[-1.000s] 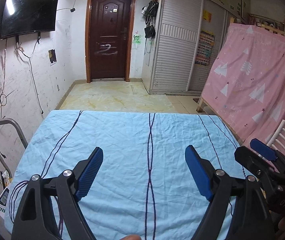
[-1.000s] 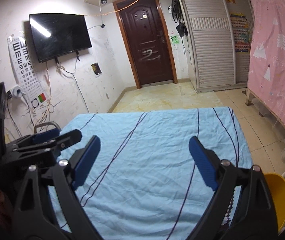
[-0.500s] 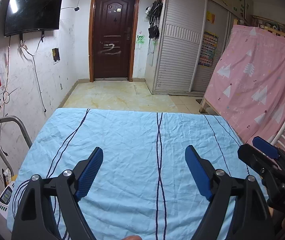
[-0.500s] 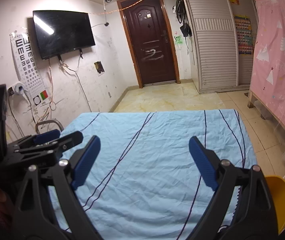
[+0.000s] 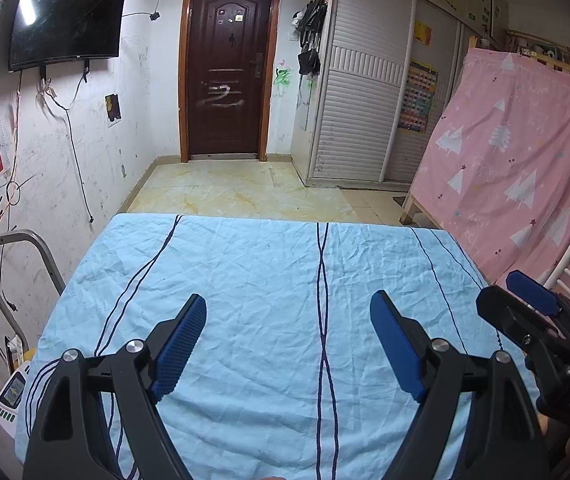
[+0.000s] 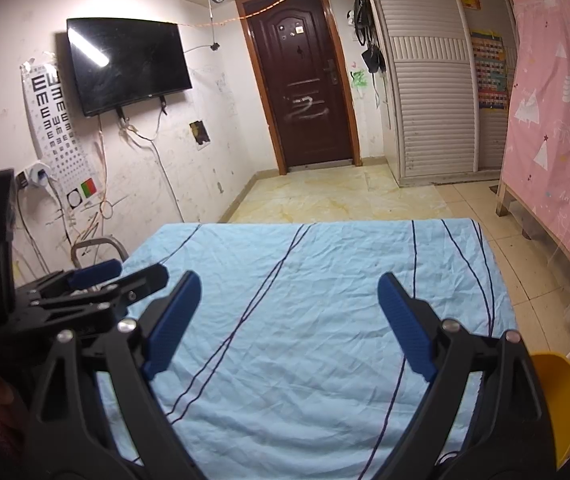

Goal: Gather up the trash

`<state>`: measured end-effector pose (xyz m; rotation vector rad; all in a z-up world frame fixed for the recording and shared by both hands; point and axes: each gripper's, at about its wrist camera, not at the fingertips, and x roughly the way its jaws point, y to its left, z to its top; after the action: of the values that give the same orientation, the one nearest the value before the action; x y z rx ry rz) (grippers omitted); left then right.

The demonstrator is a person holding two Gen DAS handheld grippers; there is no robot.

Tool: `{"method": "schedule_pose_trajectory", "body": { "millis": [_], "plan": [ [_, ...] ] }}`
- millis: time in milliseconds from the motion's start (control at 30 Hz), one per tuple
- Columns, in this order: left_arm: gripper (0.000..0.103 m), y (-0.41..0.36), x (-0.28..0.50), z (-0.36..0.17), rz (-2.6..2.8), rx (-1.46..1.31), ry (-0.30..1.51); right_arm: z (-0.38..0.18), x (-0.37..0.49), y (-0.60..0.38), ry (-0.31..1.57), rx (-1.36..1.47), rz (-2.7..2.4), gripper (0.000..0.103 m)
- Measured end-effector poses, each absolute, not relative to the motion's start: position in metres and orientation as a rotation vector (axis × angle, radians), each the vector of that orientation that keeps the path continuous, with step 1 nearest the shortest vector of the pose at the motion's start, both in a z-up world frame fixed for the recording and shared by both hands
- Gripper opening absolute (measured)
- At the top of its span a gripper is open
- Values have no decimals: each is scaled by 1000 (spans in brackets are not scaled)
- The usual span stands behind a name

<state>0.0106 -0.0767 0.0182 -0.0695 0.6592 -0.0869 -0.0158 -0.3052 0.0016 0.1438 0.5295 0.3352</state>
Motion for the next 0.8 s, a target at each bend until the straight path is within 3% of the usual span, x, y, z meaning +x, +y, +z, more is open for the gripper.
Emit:
{"method": "schedule_pose_trajectory", "body": {
  "millis": [800],
  "plan": [
    [76, -81, 20, 11, -69, -37, 659, -9, -4, -297, 553, 146, 331, 89]
  ]
}}
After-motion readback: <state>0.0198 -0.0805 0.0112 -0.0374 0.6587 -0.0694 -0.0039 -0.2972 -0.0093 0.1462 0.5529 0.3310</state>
